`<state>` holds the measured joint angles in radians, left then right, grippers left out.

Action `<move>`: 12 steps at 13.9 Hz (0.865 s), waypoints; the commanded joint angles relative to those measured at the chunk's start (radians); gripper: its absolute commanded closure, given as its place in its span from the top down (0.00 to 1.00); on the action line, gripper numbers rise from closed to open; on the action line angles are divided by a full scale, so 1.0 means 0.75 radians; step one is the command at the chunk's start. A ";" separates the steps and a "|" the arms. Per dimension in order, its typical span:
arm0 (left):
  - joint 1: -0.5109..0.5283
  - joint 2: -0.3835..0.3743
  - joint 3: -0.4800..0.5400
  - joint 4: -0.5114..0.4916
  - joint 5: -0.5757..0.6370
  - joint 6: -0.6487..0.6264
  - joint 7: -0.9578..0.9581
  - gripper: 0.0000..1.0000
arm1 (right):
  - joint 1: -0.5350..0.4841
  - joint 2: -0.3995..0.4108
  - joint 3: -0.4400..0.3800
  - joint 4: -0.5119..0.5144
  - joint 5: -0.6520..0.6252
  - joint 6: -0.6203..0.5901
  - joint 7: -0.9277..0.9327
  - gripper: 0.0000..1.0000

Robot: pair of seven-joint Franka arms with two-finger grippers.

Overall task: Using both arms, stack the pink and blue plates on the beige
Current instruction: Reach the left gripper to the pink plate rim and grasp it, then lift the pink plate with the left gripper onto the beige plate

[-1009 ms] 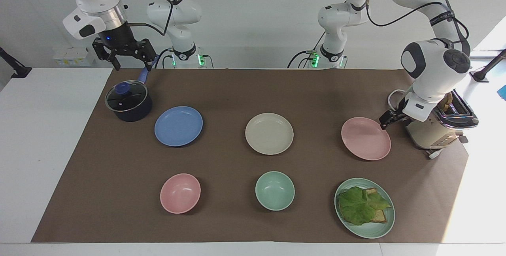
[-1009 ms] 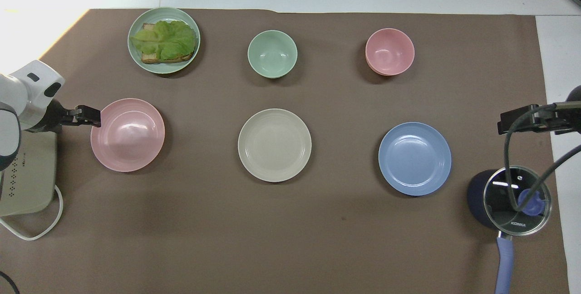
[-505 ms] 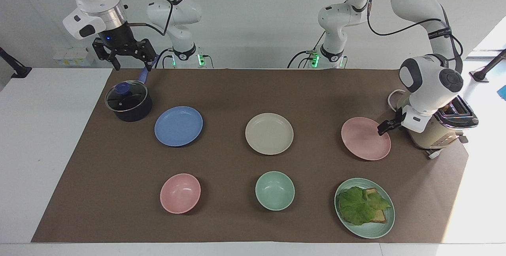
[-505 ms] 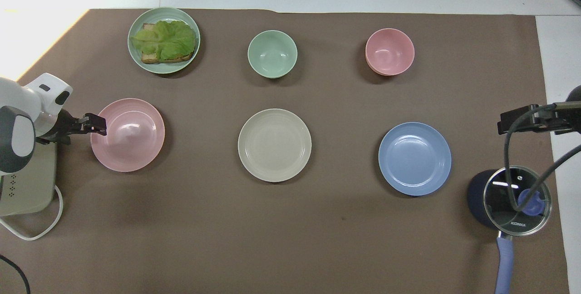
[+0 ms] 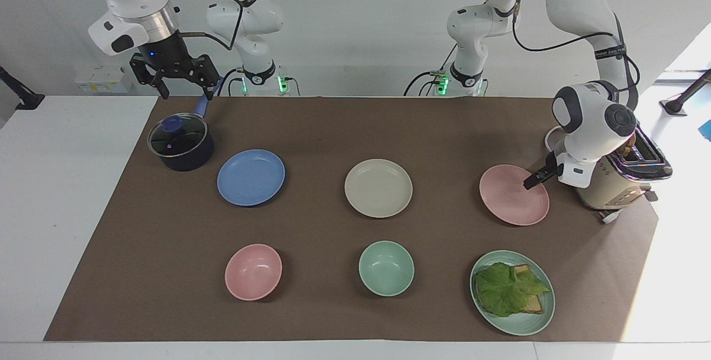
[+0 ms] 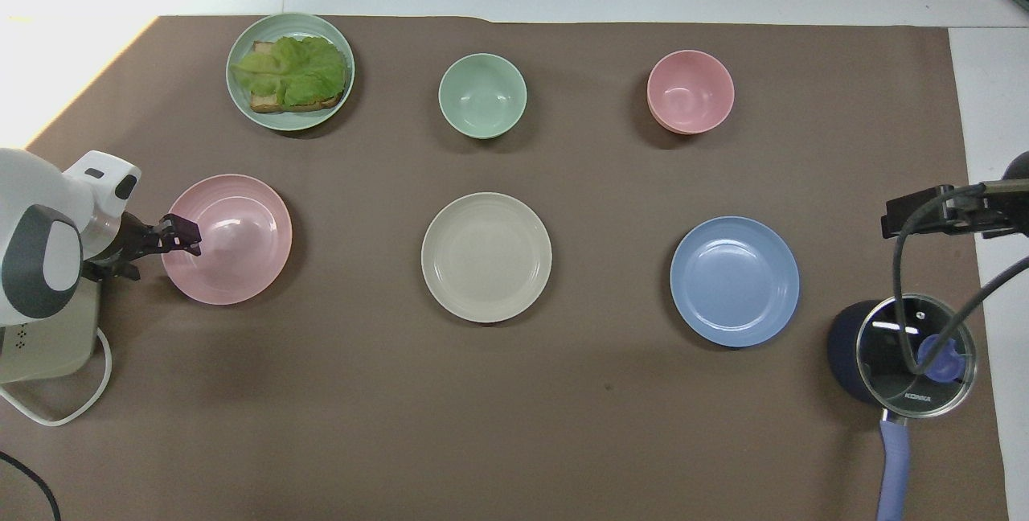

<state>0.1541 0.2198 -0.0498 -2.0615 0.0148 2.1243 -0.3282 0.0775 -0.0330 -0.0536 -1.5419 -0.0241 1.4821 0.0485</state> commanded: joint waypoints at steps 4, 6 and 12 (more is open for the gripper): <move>-0.007 -0.031 -0.001 -0.013 -0.012 -0.030 -0.012 0.00 | 0.015 0.005 -0.016 0.011 0.001 0.006 0.011 1.00; -0.017 -0.025 -0.001 0.041 -0.012 -0.116 -0.008 0.00 | 0.015 0.005 -0.016 0.013 0.001 0.006 0.009 1.00; -0.048 -0.058 -0.028 0.400 -0.142 -0.651 -0.065 0.00 | 0.015 0.005 -0.016 0.011 0.001 0.006 0.011 1.00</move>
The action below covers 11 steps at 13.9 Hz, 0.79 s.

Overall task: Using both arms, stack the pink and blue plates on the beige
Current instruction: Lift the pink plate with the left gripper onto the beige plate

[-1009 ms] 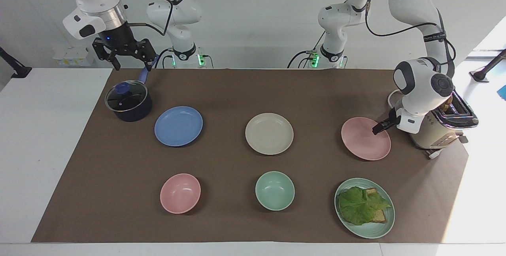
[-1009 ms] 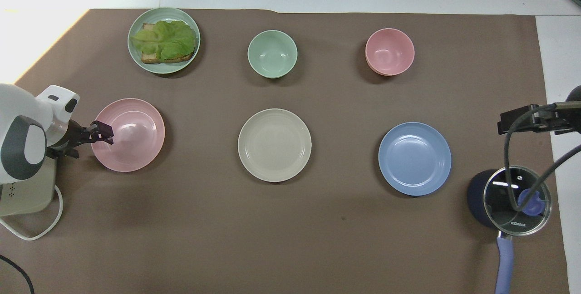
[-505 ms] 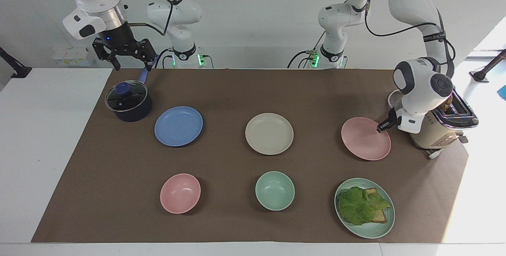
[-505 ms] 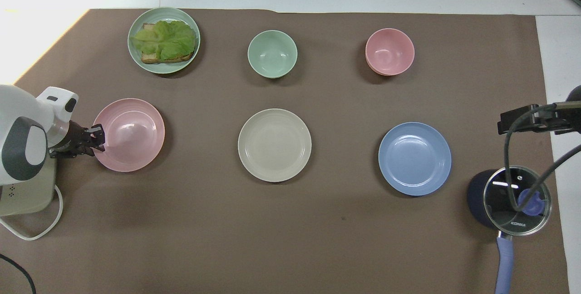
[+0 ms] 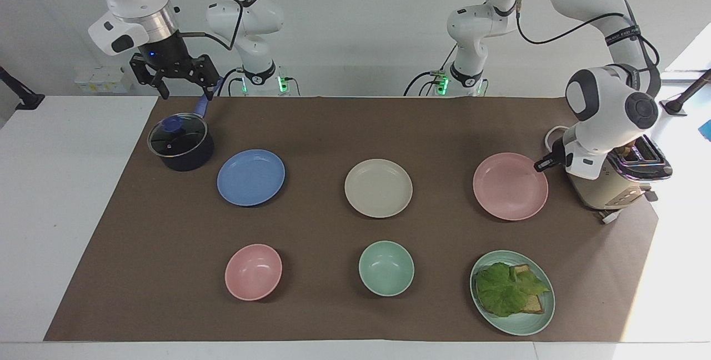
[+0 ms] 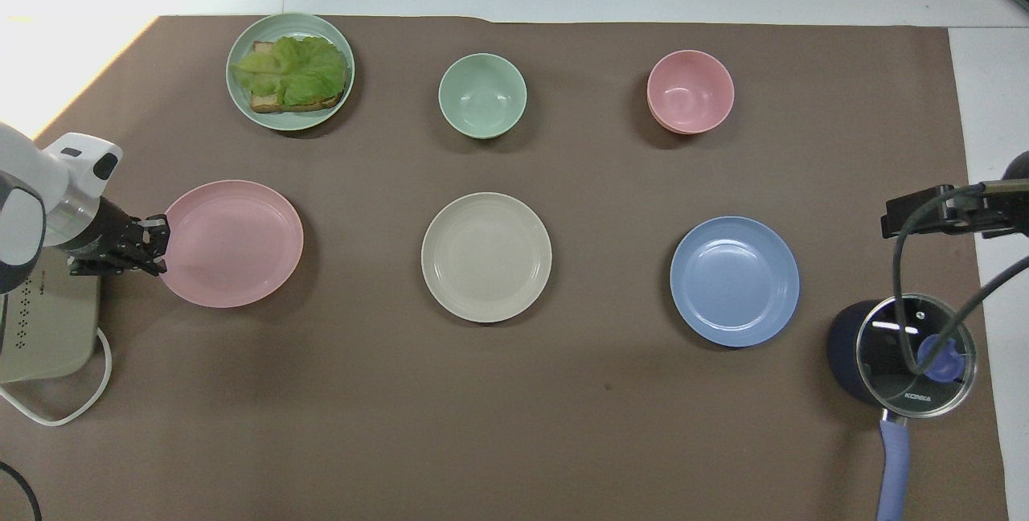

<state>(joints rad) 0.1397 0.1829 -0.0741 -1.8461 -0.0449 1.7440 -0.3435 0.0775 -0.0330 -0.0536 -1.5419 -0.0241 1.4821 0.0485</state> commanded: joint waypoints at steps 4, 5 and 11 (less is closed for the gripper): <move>-0.045 -0.068 -0.124 0.140 -0.187 -0.213 -0.206 0.00 | 0.015 0.005 -0.016 0.011 0.001 0.006 0.011 1.00; -0.049 -0.070 -0.175 0.130 -0.194 -0.192 -0.247 0.00 | 0.015 0.005 -0.016 0.013 0.001 0.006 0.009 1.00; -0.372 -0.046 -0.231 -0.009 -0.239 0.157 -0.413 0.00 | 0.015 0.005 -0.019 0.011 0.001 0.006 0.011 1.00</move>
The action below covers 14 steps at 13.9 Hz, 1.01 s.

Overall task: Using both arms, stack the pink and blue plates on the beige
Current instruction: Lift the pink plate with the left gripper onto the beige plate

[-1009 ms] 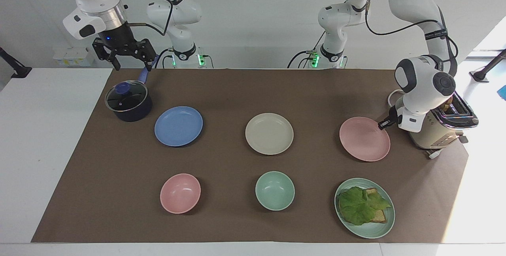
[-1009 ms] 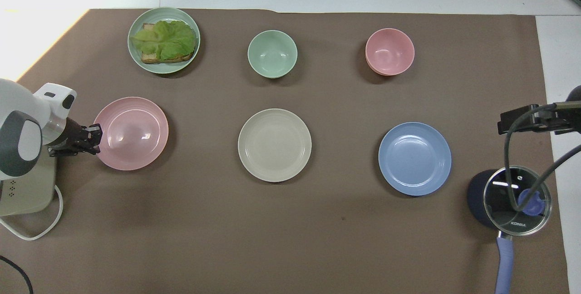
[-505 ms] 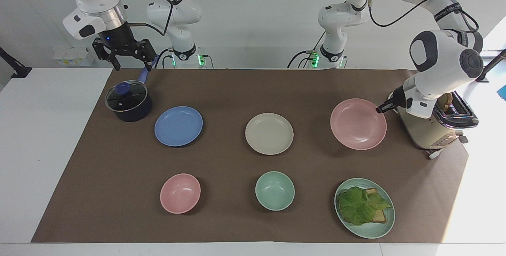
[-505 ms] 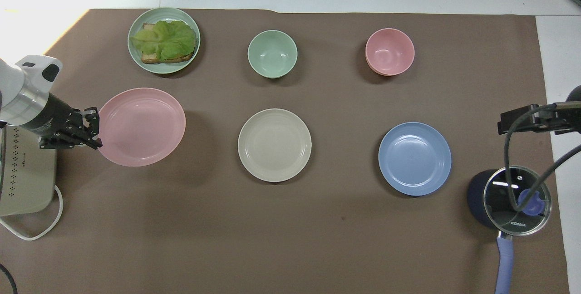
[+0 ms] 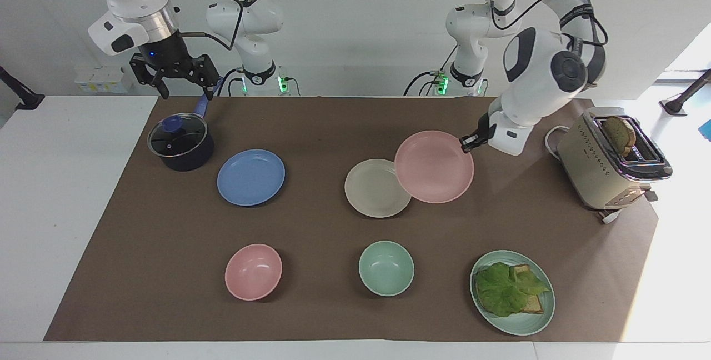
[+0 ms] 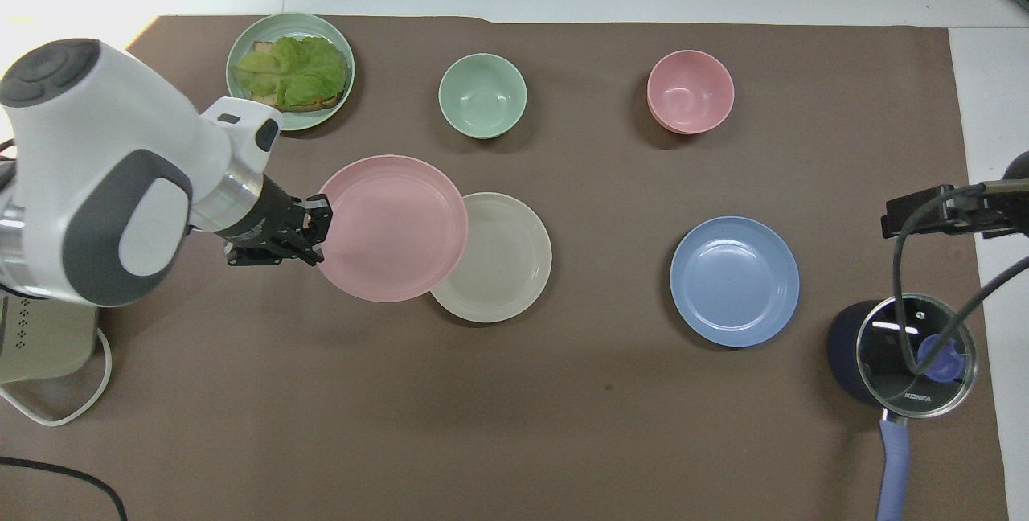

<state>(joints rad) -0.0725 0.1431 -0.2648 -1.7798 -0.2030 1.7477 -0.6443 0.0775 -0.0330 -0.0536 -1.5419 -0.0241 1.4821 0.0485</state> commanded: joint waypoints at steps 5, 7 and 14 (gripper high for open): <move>-0.204 0.097 0.024 -0.239 -0.028 0.565 -0.010 0.00 | 0.007 0.005 -0.025 0.011 0.001 0.006 0.007 1.00; -0.198 0.098 0.024 -0.233 -0.028 0.558 -0.012 0.67 | 0.005 0.005 -0.025 0.011 0.001 0.006 0.009 1.00; -0.016 0.075 0.036 -0.163 0.088 0.409 0.112 1.00 | 0.001 0.003 -0.027 0.004 0.003 0.020 0.009 1.00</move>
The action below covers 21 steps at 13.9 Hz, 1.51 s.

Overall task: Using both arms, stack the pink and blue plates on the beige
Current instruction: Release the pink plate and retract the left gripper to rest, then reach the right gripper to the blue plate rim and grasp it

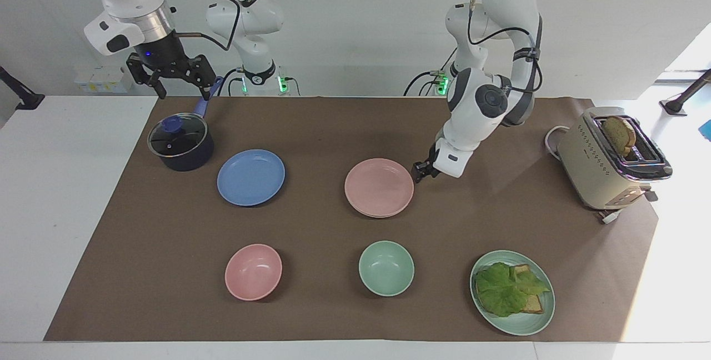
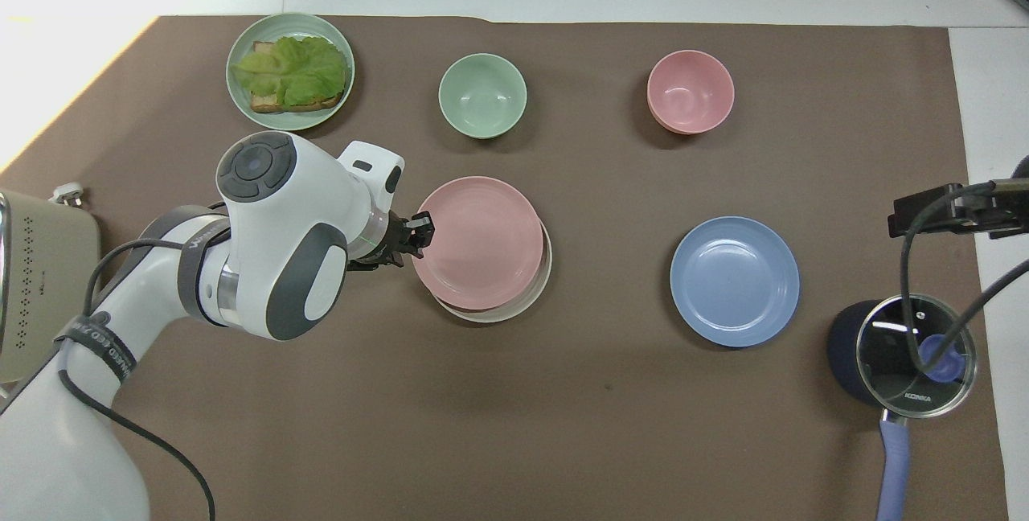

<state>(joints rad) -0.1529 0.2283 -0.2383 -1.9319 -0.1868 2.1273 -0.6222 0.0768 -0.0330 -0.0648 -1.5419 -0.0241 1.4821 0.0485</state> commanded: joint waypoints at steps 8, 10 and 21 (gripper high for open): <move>0.451 -0.108 0.011 0.434 0.331 -0.469 0.917 1.00 | -0.021 -0.046 -0.010 -0.324 0.006 0.361 0.007 1.00; 0.498 -0.149 0.015 0.489 0.317 -0.519 1.001 1.00 | -0.015 -0.040 -0.010 -0.445 0.004 0.461 0.009 1.00; 0.498 -0.192 0.007 0.483 0.315 -0.523 0.991 1.00 | -0.006 0.154 -0.008 -0.879 0.006 1.100 0.005 1.00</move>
<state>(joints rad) 0.2159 0.0924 -0.2361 -1.5689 0.0359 1.7500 0.1136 0.0721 0.0621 -0.0752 -2.1715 -0.0235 2.2518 0.0485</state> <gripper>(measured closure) 0.000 0.000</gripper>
